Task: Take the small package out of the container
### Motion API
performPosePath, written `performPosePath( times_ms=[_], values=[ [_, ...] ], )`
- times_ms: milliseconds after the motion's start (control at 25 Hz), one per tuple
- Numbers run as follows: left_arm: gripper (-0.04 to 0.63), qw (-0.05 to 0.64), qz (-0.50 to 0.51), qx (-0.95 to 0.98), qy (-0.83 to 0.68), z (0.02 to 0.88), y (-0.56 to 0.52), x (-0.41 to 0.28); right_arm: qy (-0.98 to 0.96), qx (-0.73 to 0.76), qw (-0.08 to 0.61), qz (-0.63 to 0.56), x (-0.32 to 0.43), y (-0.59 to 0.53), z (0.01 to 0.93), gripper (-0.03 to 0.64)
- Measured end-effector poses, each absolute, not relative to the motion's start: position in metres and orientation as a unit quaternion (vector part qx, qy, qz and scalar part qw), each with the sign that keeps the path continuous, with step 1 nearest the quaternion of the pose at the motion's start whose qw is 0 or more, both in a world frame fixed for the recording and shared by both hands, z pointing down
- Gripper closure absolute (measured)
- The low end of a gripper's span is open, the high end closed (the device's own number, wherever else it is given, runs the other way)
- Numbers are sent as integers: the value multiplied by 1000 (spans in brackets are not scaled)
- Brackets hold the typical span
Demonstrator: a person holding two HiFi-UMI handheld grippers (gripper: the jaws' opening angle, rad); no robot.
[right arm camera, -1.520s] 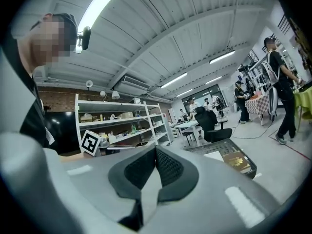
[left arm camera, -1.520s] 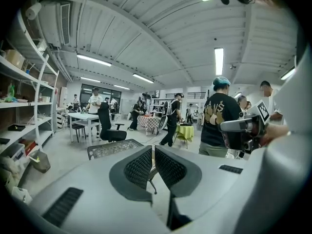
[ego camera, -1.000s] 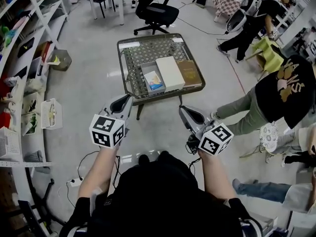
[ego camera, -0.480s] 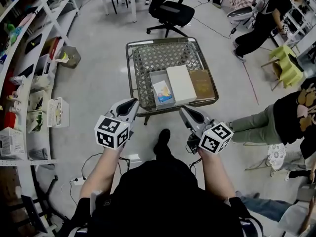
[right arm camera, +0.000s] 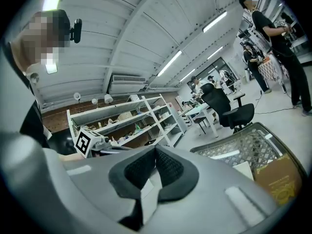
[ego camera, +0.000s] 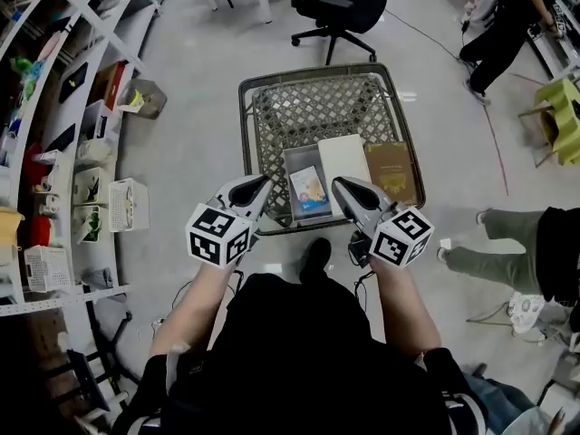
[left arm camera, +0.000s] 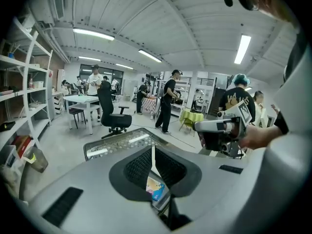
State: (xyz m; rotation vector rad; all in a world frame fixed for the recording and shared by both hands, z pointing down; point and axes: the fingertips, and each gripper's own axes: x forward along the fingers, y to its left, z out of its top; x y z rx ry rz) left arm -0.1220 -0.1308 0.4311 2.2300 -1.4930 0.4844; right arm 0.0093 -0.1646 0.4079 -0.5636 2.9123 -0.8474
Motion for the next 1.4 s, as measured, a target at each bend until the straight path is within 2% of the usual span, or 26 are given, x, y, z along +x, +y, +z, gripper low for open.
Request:
performPosePath(
  times_ms=[440, 680, 960, 1400],
  values=[
    [560, 228, 271, 826, -439, 508, -204, -106, 923, -210, -23, -322, -1, -196, 456, 604],
    [432, 246, 354, 839, -331, 587, -213, -92, 904, -237, -43, -353, -13, -189, 473, 604],
    [405, 244, 428, 831, -260, 663, -225, -84, 883, -252, -62, -390, -22, -165, 502, 604],
    [399, 224, 534, 795, -180, 718, -221, -83, 872, -276, -66, -399, -21, -164, 520, 604]
  ],
)
